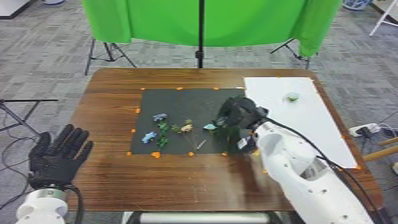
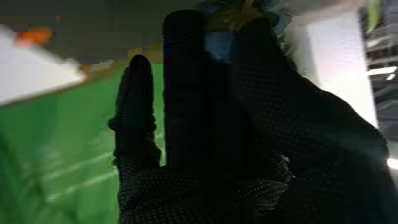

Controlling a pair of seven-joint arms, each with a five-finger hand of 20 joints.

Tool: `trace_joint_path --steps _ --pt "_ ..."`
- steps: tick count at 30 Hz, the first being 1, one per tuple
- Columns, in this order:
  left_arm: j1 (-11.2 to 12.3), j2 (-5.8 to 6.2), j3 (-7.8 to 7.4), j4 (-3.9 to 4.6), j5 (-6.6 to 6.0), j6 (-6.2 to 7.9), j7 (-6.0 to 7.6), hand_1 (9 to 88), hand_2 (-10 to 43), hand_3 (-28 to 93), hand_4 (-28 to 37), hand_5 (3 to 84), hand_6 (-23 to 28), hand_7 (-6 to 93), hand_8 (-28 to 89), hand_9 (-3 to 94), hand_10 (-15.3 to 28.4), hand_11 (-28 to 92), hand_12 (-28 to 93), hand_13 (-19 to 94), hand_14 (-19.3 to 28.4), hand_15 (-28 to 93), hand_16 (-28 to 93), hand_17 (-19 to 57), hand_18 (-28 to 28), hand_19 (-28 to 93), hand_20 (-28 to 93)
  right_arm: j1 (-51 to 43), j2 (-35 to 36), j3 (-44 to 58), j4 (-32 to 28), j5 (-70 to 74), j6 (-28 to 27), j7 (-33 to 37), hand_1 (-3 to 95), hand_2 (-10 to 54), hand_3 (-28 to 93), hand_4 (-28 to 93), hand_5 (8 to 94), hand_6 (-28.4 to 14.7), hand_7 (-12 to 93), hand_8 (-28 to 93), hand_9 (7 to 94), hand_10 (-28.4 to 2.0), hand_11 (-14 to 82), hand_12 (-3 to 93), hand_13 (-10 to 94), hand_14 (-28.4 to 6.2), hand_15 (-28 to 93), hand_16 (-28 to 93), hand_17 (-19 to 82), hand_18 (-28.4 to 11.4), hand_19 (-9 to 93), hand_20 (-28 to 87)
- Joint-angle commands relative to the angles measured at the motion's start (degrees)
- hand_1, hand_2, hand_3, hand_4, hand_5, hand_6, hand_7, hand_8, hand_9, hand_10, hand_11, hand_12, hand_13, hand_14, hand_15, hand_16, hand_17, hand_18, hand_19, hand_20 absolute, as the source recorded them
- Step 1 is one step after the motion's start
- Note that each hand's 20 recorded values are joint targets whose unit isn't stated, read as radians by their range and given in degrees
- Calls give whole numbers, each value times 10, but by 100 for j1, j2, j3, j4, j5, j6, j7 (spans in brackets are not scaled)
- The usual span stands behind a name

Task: Arrange flowers

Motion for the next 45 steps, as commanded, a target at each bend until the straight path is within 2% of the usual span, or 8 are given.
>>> trace_joint_path --steps 1,7,17,23,30,37,43,45 --pt "66 -12 0 48 37 43 -63 287 160 690 -283 496 103 111 -90 454 157 222 107 396 149 390 -64 -59 142 393 141 -104 14 -11 6 -91 -132 129 619 -93 674 -283 655 56 155 -89 702 -67 85 198 660 -39 191 429 253 -161 686 410" --pt "116 -22 -24 20 -6 17 -39 287 160 691 -283 495 103 111 -90 453 157 221 107 395 149 390 -64 -59 142 393 141 -195 143 98 -184 132 387 201 612 -95 679 -283 582 50 144 -129 633 -65 101 146 657 -39 197 422 253 -166 694 401" --pt "141 -34 -23 13 -31 -51 3 287 161 690 -283 495 103 109 -91 457 157 222 106 398 149 389 -65 -58 142 392 141 -235 341 492 -563 105 557 44 594 -95 666 -283 583 45 148 -129 632 -72 108 142 655 -43 250 419 251 -169 700 398" --pt "12 -11 79 54 0 -70 -61 287 161 691 -283 493 103 105 -90 460 157 221 106 401 150 389 -64 -58 142 392 141 -27 240 1310 -177 18 1509 1156 482 -95 766 -283 581 26 136 -123 613 -90 103 139 603 -82 303 262 249 -171 674 358" --pt "11 5 59 53 -7 -80 -12 287 161 690 -283 493 102 106 -89 458 157 219 106 399 149 387 -64 -58 141 392 141 747 379 1527 989 229 340 1413 434 -95 787 -283 481 13 132 -121 453 -96 58 127 421 -113 189 212 188 -158 538 258" --pt "20 -2 63 73 -20 -43 -24 286 161 690 -283 495 103 107 -89 459 155 219 107 400 149 387 -64 -58 141 391 141 1286 218 1338 1716 182 -779 1519 465 -95 780 -283 409 13 123 -116 400 -87 42 119 394 -119 133 226 176 -154 492 214" --pt "-52 1 143 100 -39 -13 -33 287 161 690 -283 494 103 107 -89 459 156 219 106 400 149 387 -64 -58 141 392 141 1500 52 1016 2284 -190 -654 1569 493 -95 766 -283 414 13 130 -116 414 -83 60 120 431 -107 139 234 201 -160 507 213" --pt "-50 2 148 102 -27 -23 -33 287 161 689 -283 494 103 108 -89 458 156 219 106 400 149 387 -64 -58 141 392 141 1490 24 915 2412 -317 -354 1570 522 -95 744 -283 467 21 148 -128 479 -76 87 119 509 -87 190 233 219 -163 550 228"
